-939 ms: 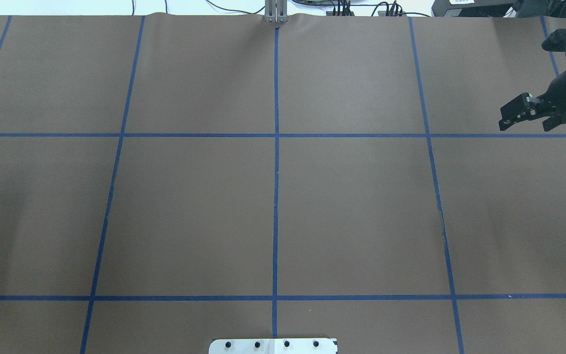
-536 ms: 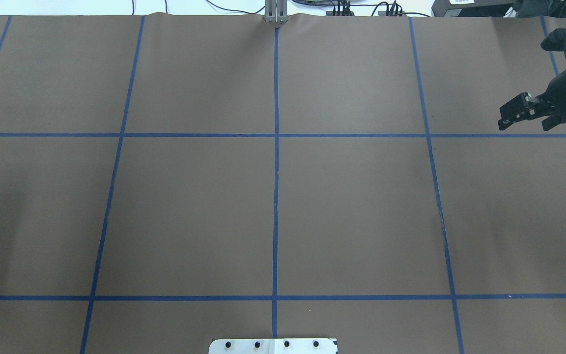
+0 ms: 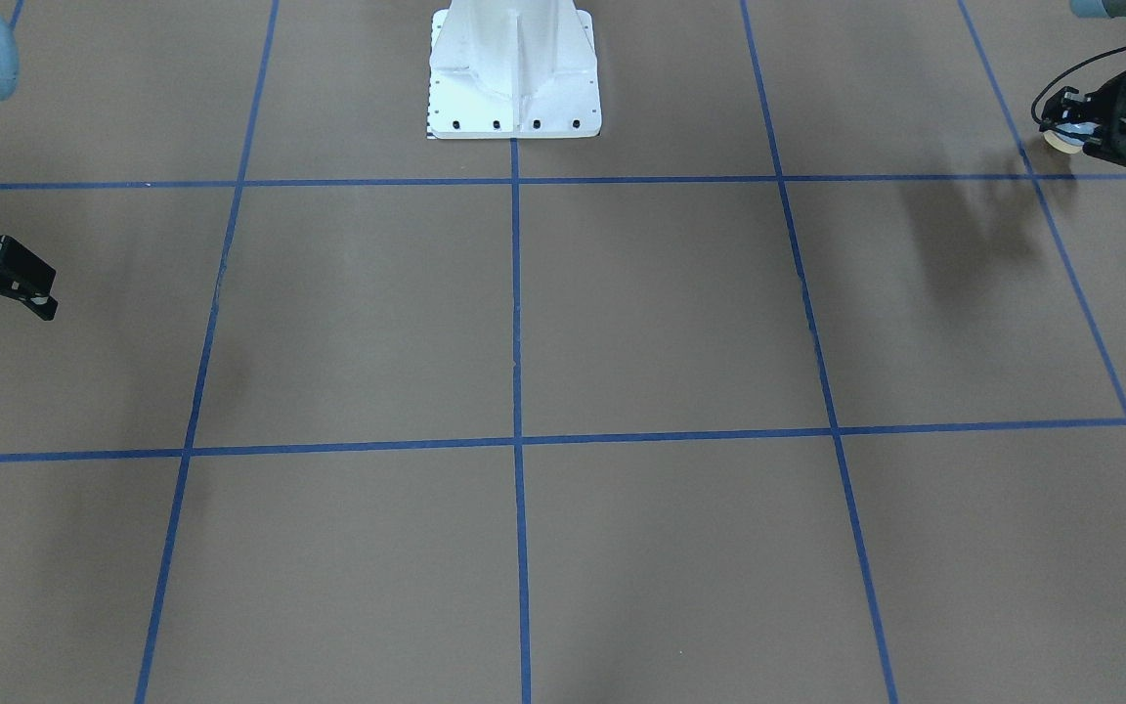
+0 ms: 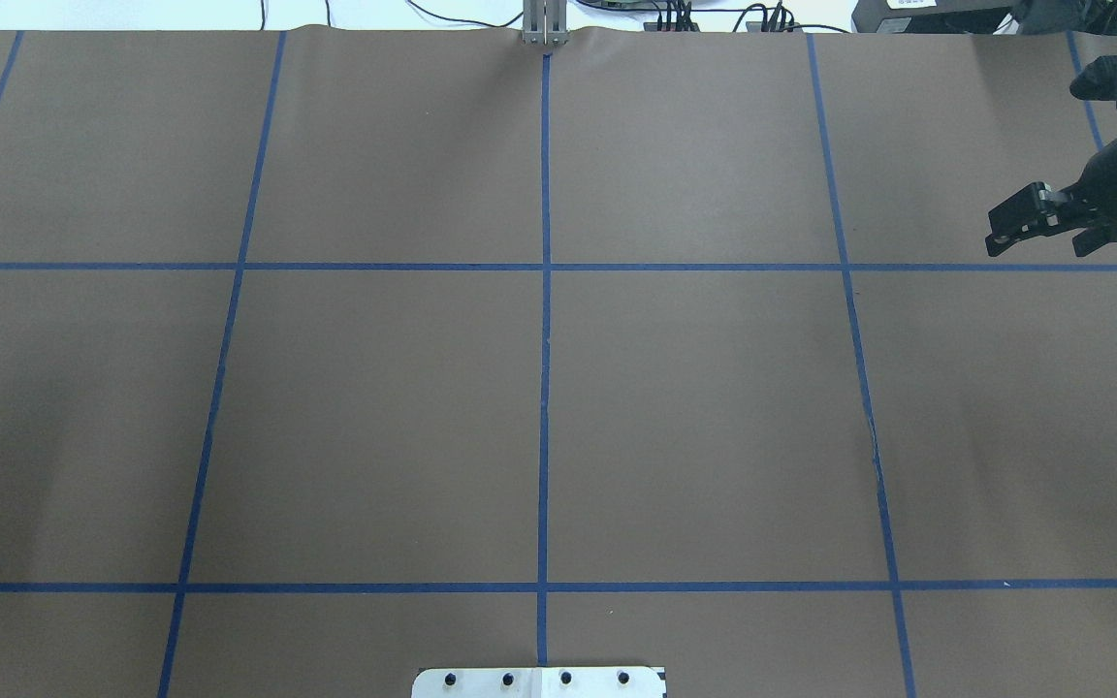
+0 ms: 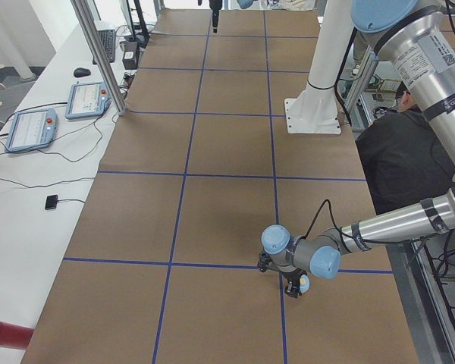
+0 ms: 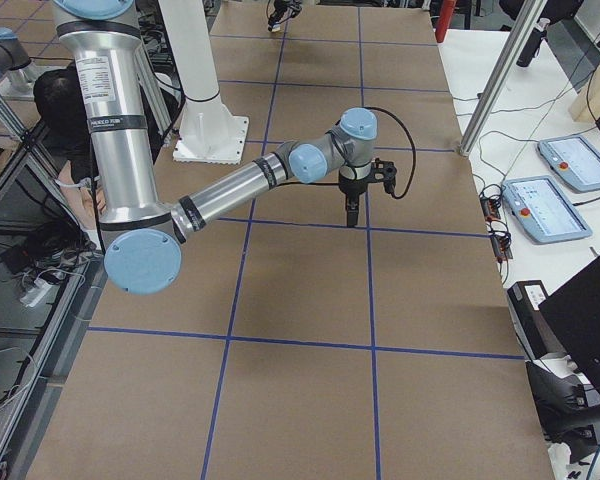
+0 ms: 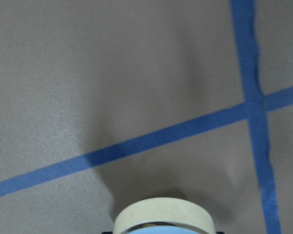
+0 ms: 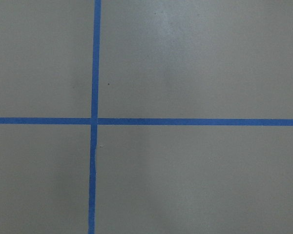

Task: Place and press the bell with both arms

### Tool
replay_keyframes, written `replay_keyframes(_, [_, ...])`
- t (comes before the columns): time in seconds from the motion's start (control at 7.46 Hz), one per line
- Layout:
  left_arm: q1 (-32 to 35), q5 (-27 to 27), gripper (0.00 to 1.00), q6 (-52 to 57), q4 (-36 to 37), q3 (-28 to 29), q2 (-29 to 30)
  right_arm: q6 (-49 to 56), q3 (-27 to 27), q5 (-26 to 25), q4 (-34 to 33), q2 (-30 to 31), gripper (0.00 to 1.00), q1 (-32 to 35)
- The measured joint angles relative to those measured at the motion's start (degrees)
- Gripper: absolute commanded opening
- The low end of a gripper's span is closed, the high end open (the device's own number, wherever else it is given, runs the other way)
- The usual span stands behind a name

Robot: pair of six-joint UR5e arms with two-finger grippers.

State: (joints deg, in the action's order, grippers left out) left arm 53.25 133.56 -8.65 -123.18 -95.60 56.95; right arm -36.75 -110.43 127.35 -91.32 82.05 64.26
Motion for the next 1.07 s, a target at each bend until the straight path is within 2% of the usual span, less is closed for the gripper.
replay_keyframes(0.27, [2.4, -0.1, 0.0, -4.6, -0.3, -7.7, -0.5, 0.0, -0.2, -0.1, 0.1, 0.5, 1.0, 0.1])
replay_keyframes(0.54, [7.0, -0.1, 0.0, -9.9, 0.4, -12.0, 4.2, 0.0, -0.3, -0.9, 0.1, 0.8, 1.0, 0.2])
replay_keyframes(0.67, [7.8, -0.1, 0.0, -12.5, 3.0, -13.4, 7.9, 0.2, -0.2, -1.2, 0.1, 0.8, 1.0, 0.3])
replay_keyframes(0.8, [8.1, -0.2, 0.0, -14.1, 8.9, -14.9, 12.7, 0.5, -0.2, -1.4, 0.1, 0.8, 1.0, 0.4])
replay_keyframes(1.07, [8.1, -0.2, 0.0, -15.0, 25.1, -16.5, 25.3, 0.7, -0.1, -1.5, 0.1, 0.8, 1.0, 0.4])
